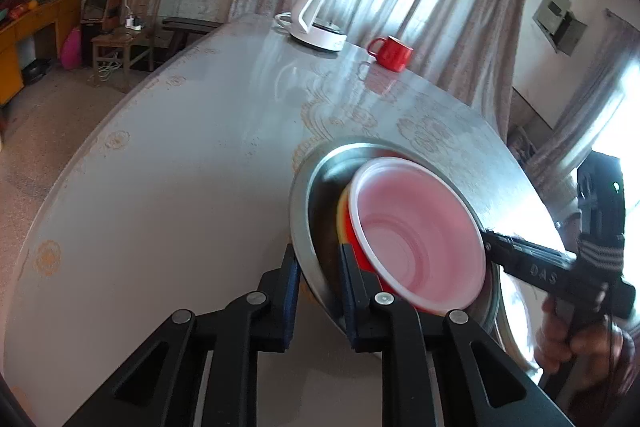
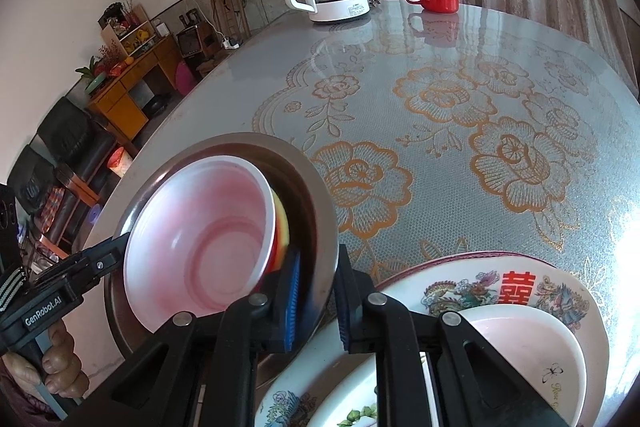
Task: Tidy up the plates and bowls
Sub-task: 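Lift the steel bowl with nested bowls using both grippers, carry over plate stack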
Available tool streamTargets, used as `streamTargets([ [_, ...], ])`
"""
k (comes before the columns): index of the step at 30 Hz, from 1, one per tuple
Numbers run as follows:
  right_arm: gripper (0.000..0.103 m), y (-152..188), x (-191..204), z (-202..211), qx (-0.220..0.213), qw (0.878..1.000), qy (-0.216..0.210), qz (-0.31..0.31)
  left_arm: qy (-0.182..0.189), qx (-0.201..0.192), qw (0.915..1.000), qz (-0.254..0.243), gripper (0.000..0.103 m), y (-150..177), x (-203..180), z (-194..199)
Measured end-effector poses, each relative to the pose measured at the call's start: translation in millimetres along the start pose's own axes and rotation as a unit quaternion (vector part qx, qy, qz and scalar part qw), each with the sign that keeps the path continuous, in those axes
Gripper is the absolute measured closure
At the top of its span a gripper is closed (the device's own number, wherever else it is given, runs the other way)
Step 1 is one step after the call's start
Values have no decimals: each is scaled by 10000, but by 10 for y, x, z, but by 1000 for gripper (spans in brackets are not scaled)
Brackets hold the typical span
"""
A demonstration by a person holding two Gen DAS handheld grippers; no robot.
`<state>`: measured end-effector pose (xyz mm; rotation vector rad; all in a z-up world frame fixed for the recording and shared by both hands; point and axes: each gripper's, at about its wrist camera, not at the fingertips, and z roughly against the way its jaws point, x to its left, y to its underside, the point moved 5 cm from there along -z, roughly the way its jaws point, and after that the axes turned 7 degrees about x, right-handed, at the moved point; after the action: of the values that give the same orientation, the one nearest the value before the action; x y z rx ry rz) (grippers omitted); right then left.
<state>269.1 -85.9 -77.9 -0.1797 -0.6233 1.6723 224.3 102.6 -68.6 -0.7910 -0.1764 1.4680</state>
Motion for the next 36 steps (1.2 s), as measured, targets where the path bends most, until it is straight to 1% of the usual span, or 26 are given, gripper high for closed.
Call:
streamTargets([
  [4,88,11,42,-12,38,9998,29,194,41,-24,10000,-5,83,37,20,39],
  [7,88,-17,45,-46,125,9997,1,215,-106,13,9999,10,84,-22,20,2],
  [10,88,-38,23,-75,181,9997,-78,146,-10,96,9998,153,84,-46,59,-28],
  [11,88,-41,25,-75,177,9997,-57,155,16,101,9998,173,87,-33,56,-16],
  [13,89,-23,51,-54,141,9997,-23,192,-111,48,9999,0,86,42,10,34],
  [15,90,13,93,-19,122,9995,11,286,-111,-34,9999,-127,83,131,-4,86],
  [17,91,37,116,4,97,9992,-9,378,9,-14,10000,46,83,179,47,116],
  [19,91,35,153,8,124,9989,-58,443,41,-109,9998,146,83,188,70,124],
  [21,88,0,177,-40,212,9982,52,564,-42,-203,9994,261,78,163,81,121],
  [22,88,-15,172,-69,254,9982,74,546,-117,-196,9993,282,77,157,84,114],
  [24,89,-30,134,-102,285,9986,-37,442,-188,-203,9993,261,78,159,67,107],
  [25,89,-26,130,-93,280,9987,-62,429,-225,-214,9992,234,81,169,44,108],
  [26,90,-19,128,-84,263,9987,-64,423,-263,-227,9991,227,83,181,16,119],
  [29,90,34,136,-28,154,9992,-71,375,-496,-352,9980,156,83,279,-46,160],
  [30,90,55,130,-7,123,9993,-94,334,-500,-384,9979,156,83,301,-52,168],
  [32,90,80,100,4,107,9994,-173,268,-389,-360,9982,292,83,337,-32,178],
  [34,91,95,101,42,84,9995,-207,224,-322,-469,9978,334,83,352,-33,244],
  [36,91,120,111,86,55,9995,-268,167,-404,-588,9971,269,83,354,-63,315],
])
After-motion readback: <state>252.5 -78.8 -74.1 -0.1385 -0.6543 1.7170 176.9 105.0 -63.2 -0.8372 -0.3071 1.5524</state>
